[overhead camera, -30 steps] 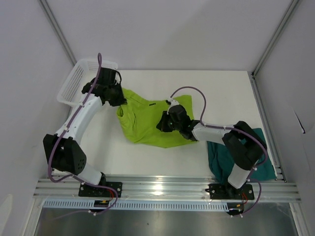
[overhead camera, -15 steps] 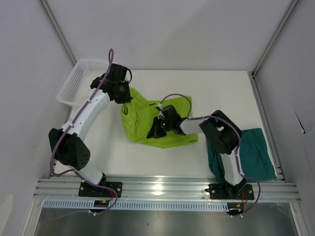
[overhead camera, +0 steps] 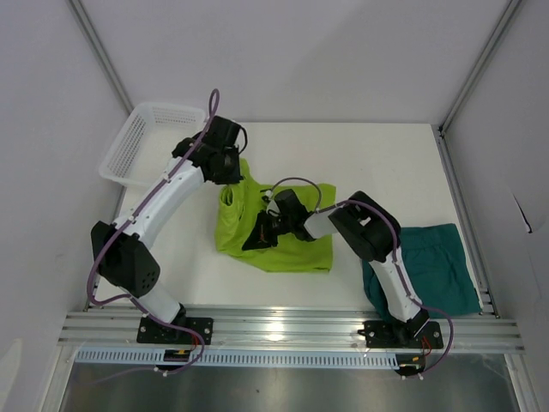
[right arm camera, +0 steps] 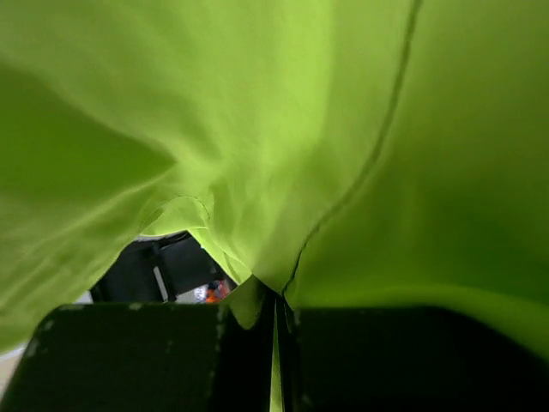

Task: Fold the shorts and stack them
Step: Fold the shorts

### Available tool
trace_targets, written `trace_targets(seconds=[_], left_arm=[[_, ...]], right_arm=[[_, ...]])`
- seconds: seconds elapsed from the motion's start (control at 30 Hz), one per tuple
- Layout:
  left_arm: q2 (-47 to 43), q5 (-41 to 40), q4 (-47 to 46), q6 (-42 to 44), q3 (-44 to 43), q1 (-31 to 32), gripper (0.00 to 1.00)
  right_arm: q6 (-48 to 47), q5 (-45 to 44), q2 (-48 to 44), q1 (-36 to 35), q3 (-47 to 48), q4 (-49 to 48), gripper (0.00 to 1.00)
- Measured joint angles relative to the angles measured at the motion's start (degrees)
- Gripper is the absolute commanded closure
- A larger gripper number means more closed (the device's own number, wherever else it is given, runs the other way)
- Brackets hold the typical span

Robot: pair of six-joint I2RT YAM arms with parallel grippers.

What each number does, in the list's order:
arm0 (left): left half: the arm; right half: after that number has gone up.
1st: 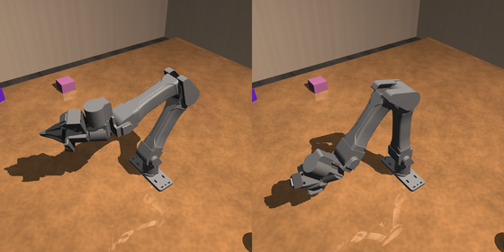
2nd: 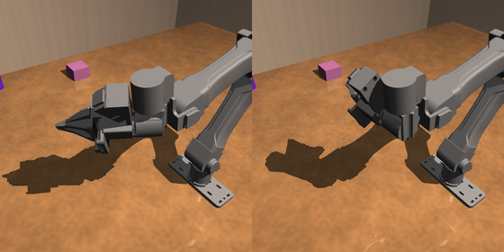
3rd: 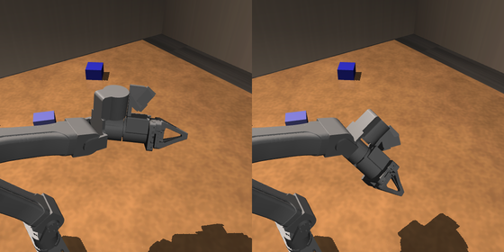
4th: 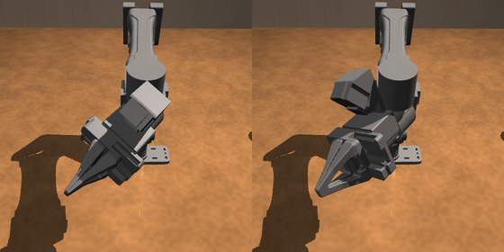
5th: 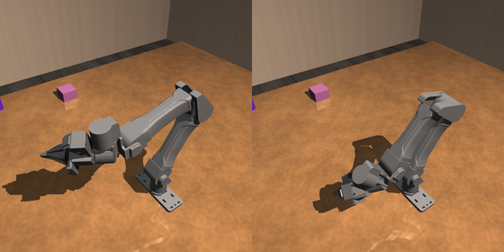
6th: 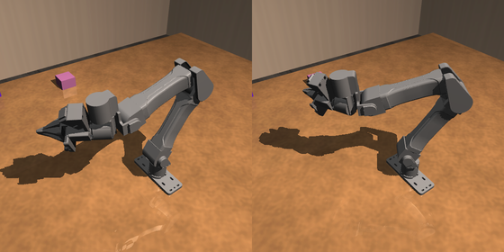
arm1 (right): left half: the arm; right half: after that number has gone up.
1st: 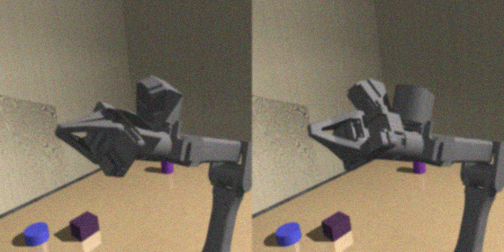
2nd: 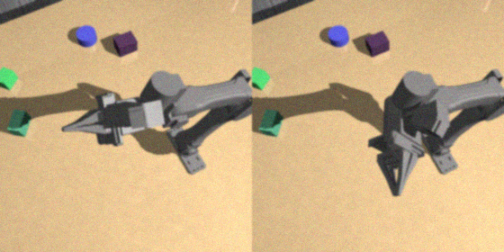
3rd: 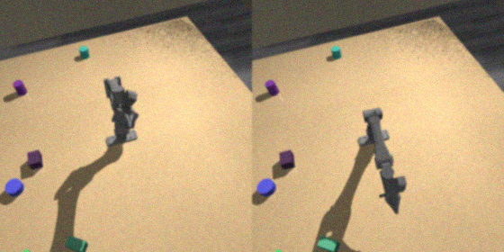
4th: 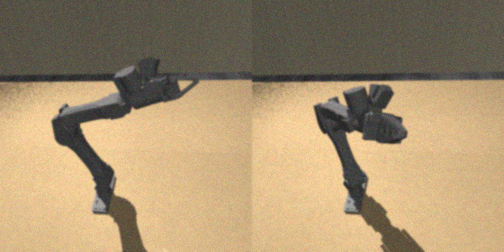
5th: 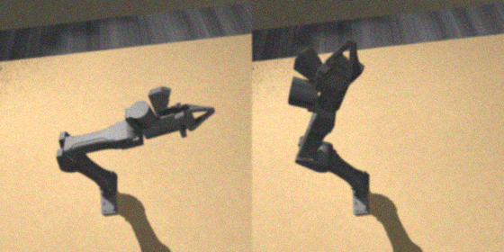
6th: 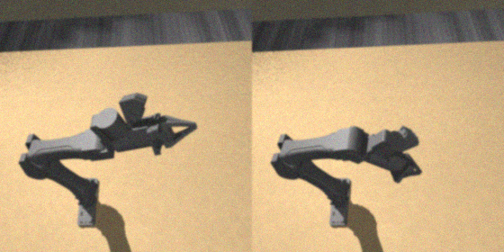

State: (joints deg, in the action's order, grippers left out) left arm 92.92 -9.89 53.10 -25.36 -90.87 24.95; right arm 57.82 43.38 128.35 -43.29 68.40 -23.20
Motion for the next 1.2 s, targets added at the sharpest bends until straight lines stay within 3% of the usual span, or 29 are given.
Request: trace_targets(seconds=[0.47,0.6,0.83,1.07,1.2], left_arm=[[0.0,-6.1,2.7,-0.2,-0.1,9.9,1.00],[0.0,-7.3,3.6,-0.2,-0.9,11.0,1.00],[0.0,-9.9,5.4,-0.1,-2.4,11.1,1.00],[-0.4,-12.0,5.7,-0.1,-2.7,11.3,1.00],[-0.5,-13.3,5.7,-0.1,-2.6,11.7,1.00]], right_arm=[[16.9,3.8,5.9,-4.2,1.0,-20.0,1.00],[18.6,4.0,5.8,-4.1,1.1,-20.5,0.99],[16.8,1.4,0.9,-2.4,1.0,-8.0,0.87],[12.0,-3.0,-11.2,3.6,-3.1,3.3,0.72],[7.0,-6.9,-18.8,6.9,-4.8,11.0,0.71]])
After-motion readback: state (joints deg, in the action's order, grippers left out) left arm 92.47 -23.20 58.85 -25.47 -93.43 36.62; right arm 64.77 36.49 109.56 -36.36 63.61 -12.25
